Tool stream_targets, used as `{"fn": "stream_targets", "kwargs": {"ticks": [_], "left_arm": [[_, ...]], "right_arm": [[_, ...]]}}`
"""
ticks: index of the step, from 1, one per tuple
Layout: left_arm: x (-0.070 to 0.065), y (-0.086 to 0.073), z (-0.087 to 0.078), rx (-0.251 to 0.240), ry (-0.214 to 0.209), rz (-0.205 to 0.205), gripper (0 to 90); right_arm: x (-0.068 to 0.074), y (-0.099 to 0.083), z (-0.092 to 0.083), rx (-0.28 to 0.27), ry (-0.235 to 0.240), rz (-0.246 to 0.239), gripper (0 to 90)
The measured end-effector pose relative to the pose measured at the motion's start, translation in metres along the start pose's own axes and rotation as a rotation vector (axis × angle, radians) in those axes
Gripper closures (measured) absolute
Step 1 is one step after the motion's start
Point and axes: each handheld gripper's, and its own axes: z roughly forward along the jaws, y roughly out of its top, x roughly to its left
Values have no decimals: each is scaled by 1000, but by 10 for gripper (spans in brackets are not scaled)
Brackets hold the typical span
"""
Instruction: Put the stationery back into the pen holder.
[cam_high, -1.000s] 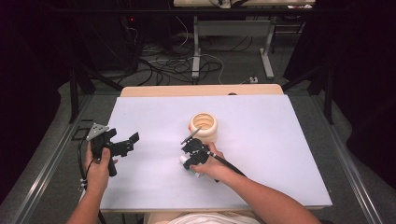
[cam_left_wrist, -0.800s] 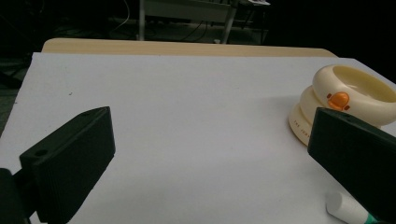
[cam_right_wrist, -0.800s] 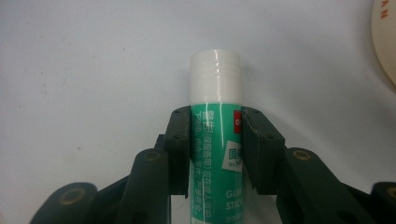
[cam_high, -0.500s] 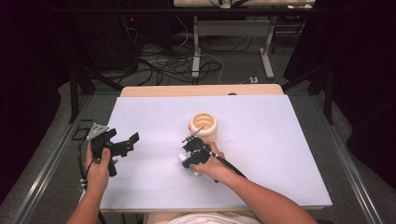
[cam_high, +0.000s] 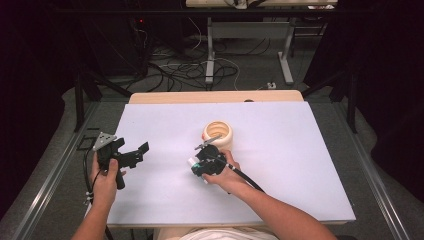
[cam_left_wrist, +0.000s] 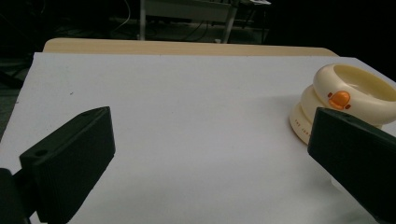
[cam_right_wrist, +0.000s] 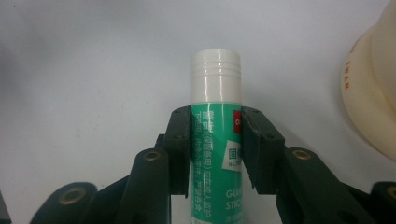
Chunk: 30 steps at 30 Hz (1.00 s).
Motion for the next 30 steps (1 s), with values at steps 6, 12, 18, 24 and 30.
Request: {"fn": "stream_targets", "kwargs": {"ticks": [6,12,18,24,30], "left_arm": [[0,0,0,0,0,0,5],[0,0,0,-1,0,-1,5],[0,0,0,0,0,0,5],[0,0,0,-1,0,-2,5],[0,0,0,0,-1,0,5]], "right_arm": [[2,2,-5,-71,-8,-10,656],[4,5,-10,-142,-20,-15,656],[3,9,-15,-197,-21,-8,656],[1,14,-20,-232,-24,2,656],[0,20,-25,-270,-35,-7,656]]}}
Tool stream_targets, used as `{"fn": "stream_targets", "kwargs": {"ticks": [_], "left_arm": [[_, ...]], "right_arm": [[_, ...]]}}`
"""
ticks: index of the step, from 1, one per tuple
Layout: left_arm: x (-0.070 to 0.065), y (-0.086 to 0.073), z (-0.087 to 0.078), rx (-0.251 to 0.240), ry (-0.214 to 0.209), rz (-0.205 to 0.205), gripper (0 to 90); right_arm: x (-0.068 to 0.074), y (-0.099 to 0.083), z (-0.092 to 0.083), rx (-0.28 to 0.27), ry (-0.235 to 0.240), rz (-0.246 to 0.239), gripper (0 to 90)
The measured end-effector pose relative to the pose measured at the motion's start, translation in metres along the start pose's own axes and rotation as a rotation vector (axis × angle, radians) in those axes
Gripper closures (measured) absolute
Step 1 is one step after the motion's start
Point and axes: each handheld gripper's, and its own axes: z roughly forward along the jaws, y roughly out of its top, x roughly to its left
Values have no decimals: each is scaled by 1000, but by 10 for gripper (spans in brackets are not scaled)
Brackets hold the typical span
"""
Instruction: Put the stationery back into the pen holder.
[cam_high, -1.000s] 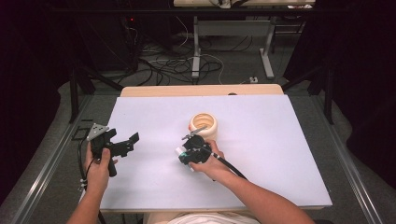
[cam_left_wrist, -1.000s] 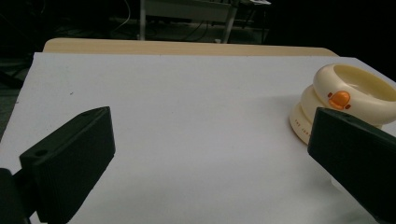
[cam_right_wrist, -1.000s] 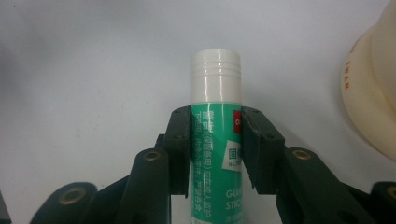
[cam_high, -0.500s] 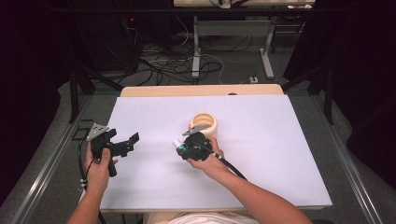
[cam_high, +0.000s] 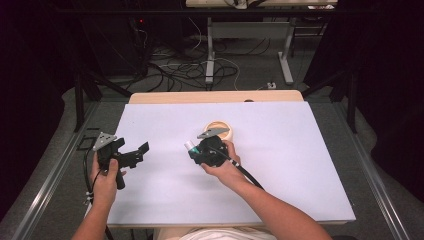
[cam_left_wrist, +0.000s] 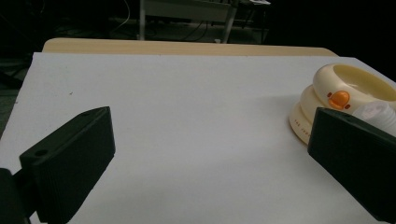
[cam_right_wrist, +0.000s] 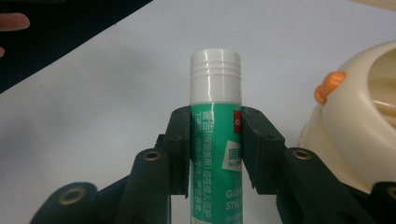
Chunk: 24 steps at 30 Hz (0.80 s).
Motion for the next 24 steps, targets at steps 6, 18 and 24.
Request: {"fn": "stream_targets", "kwargs": {"ticks": [6,18,24], "left_arm": [[0,0,0,-1,1,-2,5],[0,0,0,-2,1,-1,5],[0,0,0,-4,0,0,5]], "right_arm": [[-1,7,-4,-21,-4,12,656],[-8,24,-13,-75,-25,19,656],[-13,29,-15,-100,-43,31,656]]}}
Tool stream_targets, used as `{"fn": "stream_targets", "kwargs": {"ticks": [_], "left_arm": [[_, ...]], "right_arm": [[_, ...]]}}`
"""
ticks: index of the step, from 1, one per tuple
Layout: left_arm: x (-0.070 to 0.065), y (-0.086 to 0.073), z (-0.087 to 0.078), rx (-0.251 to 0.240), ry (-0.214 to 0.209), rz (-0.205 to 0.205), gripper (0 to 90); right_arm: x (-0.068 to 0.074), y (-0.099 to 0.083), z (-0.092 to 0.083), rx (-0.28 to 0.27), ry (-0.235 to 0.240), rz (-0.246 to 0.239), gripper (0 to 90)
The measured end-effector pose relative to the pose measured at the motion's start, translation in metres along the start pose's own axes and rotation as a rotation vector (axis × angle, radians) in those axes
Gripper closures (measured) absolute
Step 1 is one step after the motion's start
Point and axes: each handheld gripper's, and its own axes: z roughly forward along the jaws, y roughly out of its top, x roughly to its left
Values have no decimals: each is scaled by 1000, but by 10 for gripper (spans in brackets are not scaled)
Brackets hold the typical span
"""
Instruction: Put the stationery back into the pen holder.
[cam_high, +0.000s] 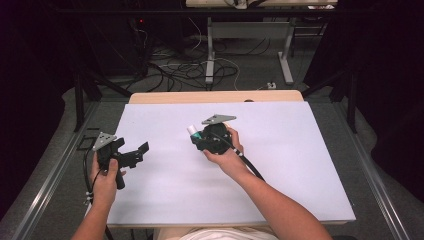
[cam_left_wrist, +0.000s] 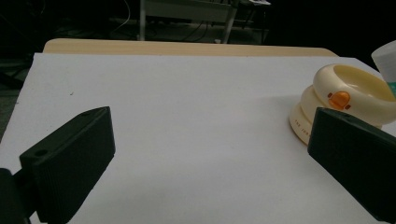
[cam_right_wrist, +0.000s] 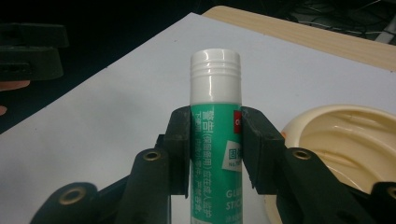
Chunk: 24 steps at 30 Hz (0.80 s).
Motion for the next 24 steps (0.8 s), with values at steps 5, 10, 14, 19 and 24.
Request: {"fn": "stream_targets", "kwargs": {"ticks": [5,10,14,19,24], "left_arm": [[0,0,0,0,0,0,5],[0,0,0,1,0,-1,5],[0,0,0,2,-1,1,5],[0,0,0,0,0,-1,5],[0,0,0,4,1,1,5]], "right_arm": [[-6,3,0,-7,-16,4,656],[-15,5,0,-18,-35,17,656],[-22,8,-1,-21,-48,35,656],[-33,9,-2,-31,-72,53,656],[-41,11,-3,-44,-92,69,656]]}}
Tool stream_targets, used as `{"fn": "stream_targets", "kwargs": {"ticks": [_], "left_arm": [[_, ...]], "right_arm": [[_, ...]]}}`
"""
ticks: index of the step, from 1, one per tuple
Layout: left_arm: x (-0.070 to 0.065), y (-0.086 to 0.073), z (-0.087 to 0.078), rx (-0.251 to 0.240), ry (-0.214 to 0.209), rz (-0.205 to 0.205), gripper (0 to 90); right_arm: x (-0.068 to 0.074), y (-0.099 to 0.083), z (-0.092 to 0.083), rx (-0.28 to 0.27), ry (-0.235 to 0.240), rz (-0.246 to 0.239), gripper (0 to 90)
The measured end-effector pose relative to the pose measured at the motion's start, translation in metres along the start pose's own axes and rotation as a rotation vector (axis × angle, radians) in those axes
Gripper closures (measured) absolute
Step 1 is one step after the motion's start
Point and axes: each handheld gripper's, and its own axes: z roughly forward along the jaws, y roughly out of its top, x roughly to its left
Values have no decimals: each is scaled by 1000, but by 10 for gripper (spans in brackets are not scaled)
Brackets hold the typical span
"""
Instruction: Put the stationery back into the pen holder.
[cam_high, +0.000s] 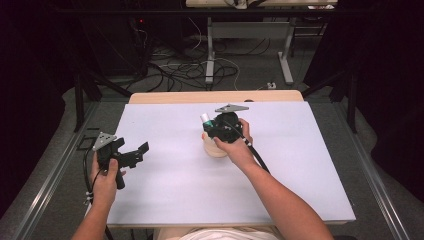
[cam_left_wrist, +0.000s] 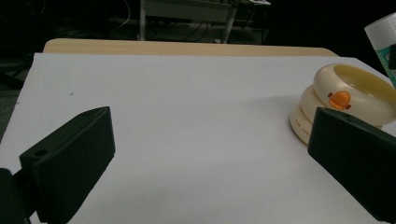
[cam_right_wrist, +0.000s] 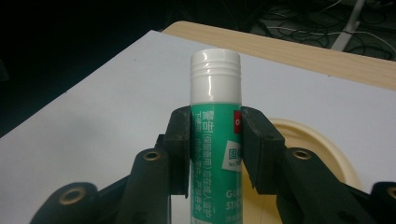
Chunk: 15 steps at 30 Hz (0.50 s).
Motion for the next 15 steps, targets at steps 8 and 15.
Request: {"fn": "stream_targets", "kwargs": {"ticks": [8,15], "left_arm": [[0,0,0,-2,-1,0,5],[0,0,0,1,0,0,5]], "right_arm": [[-12,2,1,-7,-37,19,656],[-20,3,4,-13,-62,39,655]]}}
